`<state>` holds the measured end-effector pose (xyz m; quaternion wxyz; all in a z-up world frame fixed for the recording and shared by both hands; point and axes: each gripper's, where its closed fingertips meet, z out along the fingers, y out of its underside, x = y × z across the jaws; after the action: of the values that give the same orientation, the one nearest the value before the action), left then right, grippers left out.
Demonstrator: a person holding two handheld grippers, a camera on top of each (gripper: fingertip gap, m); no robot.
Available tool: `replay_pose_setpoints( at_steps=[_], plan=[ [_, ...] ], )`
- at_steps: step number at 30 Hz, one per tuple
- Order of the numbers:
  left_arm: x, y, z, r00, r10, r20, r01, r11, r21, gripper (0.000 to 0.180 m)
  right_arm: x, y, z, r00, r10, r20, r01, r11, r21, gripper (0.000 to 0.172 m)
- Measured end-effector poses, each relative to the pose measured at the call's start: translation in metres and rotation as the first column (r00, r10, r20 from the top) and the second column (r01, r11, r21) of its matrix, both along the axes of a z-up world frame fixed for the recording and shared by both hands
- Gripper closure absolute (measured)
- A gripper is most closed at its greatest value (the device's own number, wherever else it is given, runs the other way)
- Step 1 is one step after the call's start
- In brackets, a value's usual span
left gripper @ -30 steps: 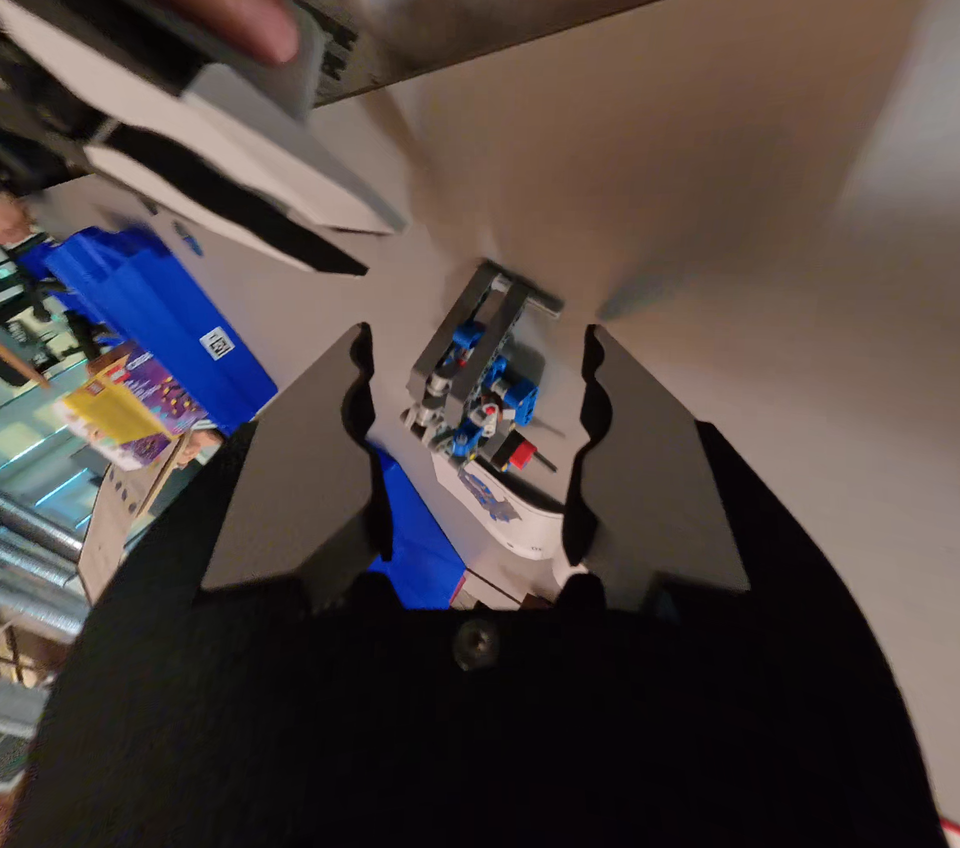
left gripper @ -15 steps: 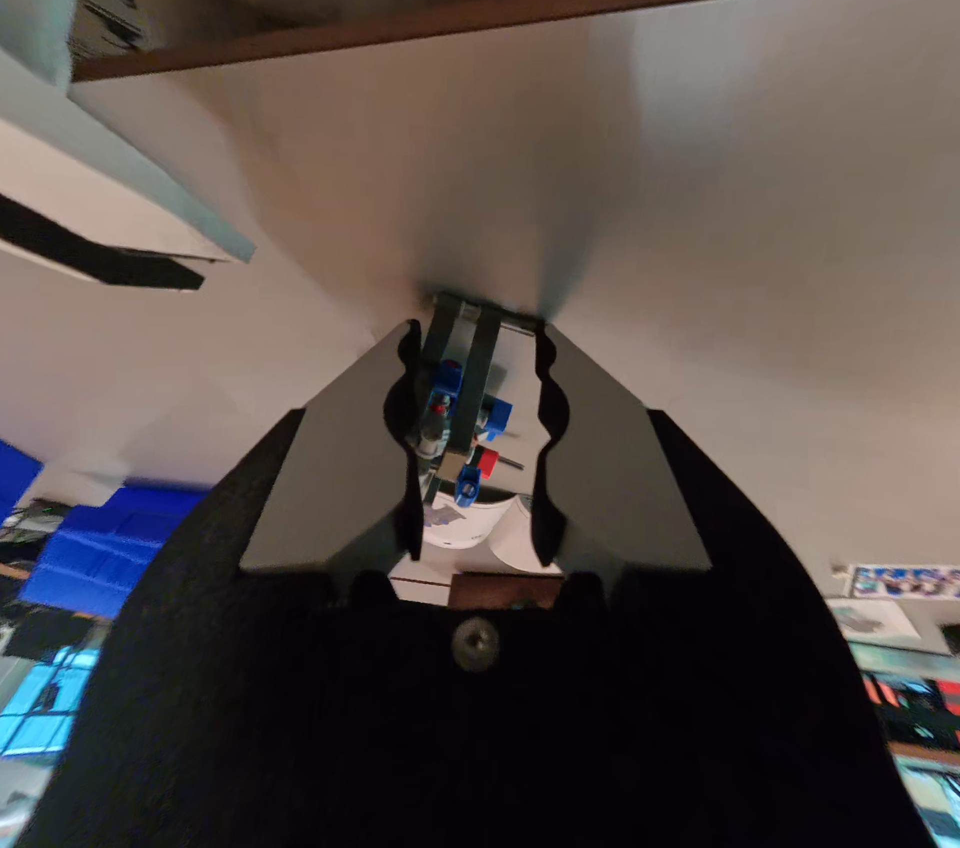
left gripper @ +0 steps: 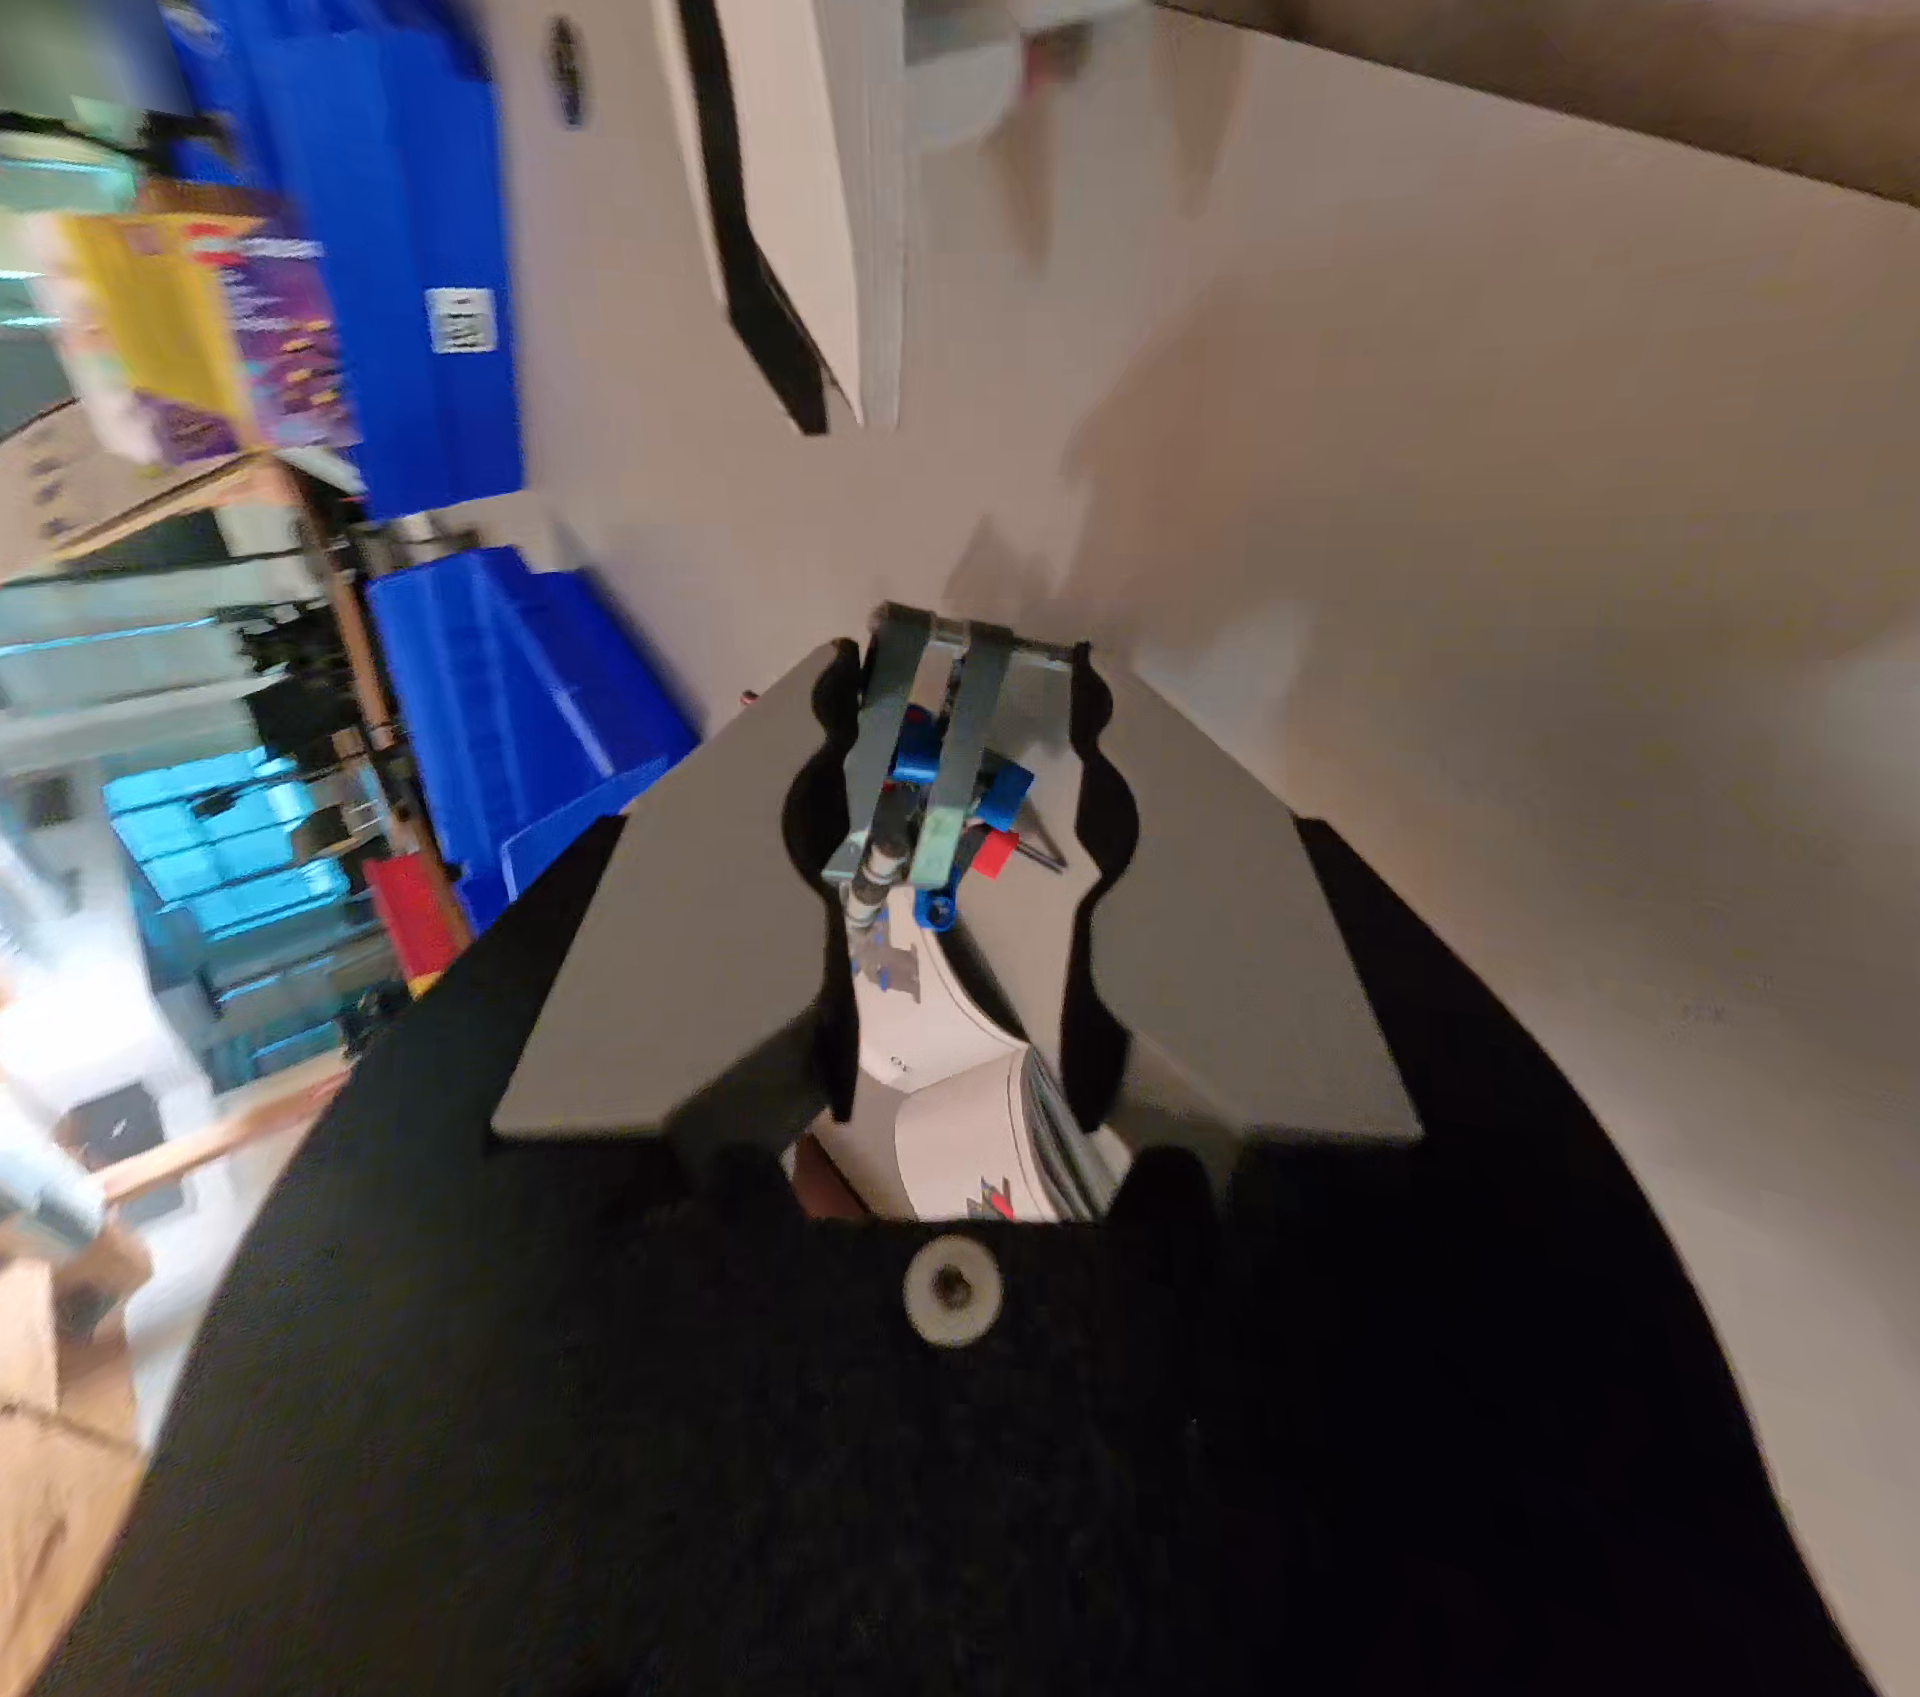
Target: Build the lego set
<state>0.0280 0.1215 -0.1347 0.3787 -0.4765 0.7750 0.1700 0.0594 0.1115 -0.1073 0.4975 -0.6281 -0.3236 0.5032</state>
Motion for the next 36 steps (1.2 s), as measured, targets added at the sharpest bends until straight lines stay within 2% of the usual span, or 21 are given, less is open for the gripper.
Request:
replay_pose_setpoints(
  at_steps=[2,4,9,14,19,22,24,26,29,32,36],
  plan=[
    [-0.003,0.002,0.006,0.995,0.025,0.096,-0.032,0.997,0.071,0.143,-0.009,0.007,-0.003,1.000,0.011,-0.010,-0.012,0.997,-0.078,0.138],
    [-0.006,0.002,0.006,0.990,0.029,0.135,-0.044,0.994,0.103,0.142,-0.019,0.009,-0.008,0.999,0.037,0.018,-0.036,0.995,-0.090,0.134],
    [-0.002,0.006,0.010,0.974,0.056,0.222,-0.081,0.991,0.107,0.143,-0.038,0.005,-0.012,0.988,0.054,0.141,-0.060,0.998,0.037,0.134],
    [0.007,0.009,0.015,0.959,0.033,0.283,-0.064,0.993,0.102,0.143,-0.040,0.015,0.000,0.987,-0.005,0.164,-0.019,0.990,0.140,0.167],
    [0.008,0.014,0.022,0.942,-0.006,0.336,-0.062,0.979,0.193,0.142,-0.040,0.021,0.004,0.991,0.023,0.135,-0.032,0.997,0.064,0.168],
    [0.002,0.021,0.029,0.928,0.041,0.370,-0.131,0.966,0.223,0.138,-0.040,0.026,0.010,0.995,0.038,0.087,-0.038,0.999,-0.007,0.168],
    [0.000,0.023,0.027,0.912,0.084,0.402,-0.168,0.969,0.179,0.138,-0.042,0.026,0.012,0.997,0.052,0.063,-0.049,0.998,-0.044,0.168],
    [0.004,0.020,0.028,0.902,0.058,0.428,-0.145,0.974,0.174,0.140,-0.045,0.026,0.010,0.995,0.063,0.071,-0.059,0.997,-0.055,0.167],
    [0.007,0.018,0.022,0.901,0.084,0.426,-0.151,0.981,0.125,0.129,-0.046,0.030,0.011,0.997,0.057,0.049,-0.053,0.995,-0.081,0.168],
    [0.004,0.022,0.023,0.897,0.102,0.431,-0.175,0.976,0.133,0.139,-0.046,0.028,0.008,0.996,0.075,0.056,-0.070,0.993,-0.095,0.168],
    [0.001,0.024,0.024,0.888,0.119,0.444,-0.192,0.974,0.123,0.140,-0.049,0.028,0.008,0.996,0.063,0.071,-0.056,0.995,-0.087,0.168]
  ],
)
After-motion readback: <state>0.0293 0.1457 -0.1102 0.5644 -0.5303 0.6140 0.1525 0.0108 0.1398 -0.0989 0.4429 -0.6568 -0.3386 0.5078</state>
